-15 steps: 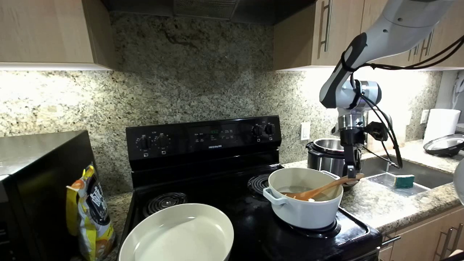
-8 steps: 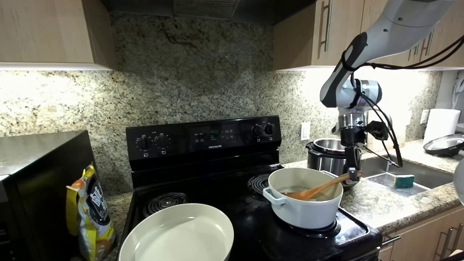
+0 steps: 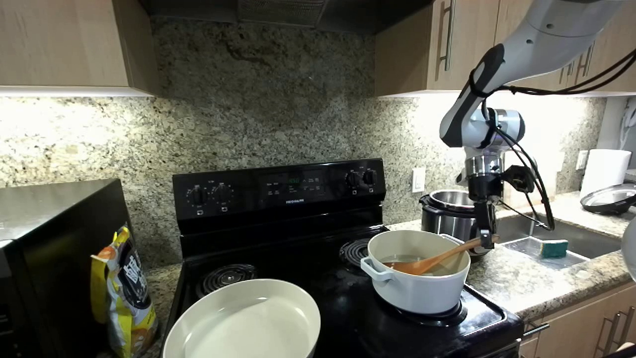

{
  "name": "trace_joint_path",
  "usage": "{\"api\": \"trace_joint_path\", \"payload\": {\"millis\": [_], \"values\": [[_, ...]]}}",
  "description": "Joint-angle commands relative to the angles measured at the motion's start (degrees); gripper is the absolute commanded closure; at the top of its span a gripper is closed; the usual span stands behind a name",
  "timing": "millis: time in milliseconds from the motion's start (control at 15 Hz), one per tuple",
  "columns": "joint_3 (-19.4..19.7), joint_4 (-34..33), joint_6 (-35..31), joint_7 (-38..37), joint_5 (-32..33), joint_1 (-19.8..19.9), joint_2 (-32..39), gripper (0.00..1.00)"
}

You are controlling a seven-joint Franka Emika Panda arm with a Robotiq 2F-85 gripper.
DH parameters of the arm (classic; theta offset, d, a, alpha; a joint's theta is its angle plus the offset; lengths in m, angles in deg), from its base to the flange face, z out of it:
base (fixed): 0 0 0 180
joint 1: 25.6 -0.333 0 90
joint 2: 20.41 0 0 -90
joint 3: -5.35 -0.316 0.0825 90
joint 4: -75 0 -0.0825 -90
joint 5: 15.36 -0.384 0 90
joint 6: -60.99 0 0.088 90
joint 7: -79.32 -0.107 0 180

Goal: Pick up the cooking stick and stir in the pot

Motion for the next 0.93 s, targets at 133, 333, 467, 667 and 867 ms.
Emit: {"api": "trace_joint_path", "payload": {"millis": [133,333,467,667,867], "values": [[0.97,1.34,0.0,-2.9,2.5,0.0,-3.17,0.9],[1.25,1.31,0.58,-7.46,5.83,-0.87,-5.22,0.9],[0.99,1.63,1.05,-12.37,9.33,-1.83,-6.98,0.9],[-0.04,1.14,3.51,-21.59,14.2,-4.02,-8.44,0.9],[-1.53,0.41,6.23,-30.32,16.06,-6.34,-8.41,0.9]]}}
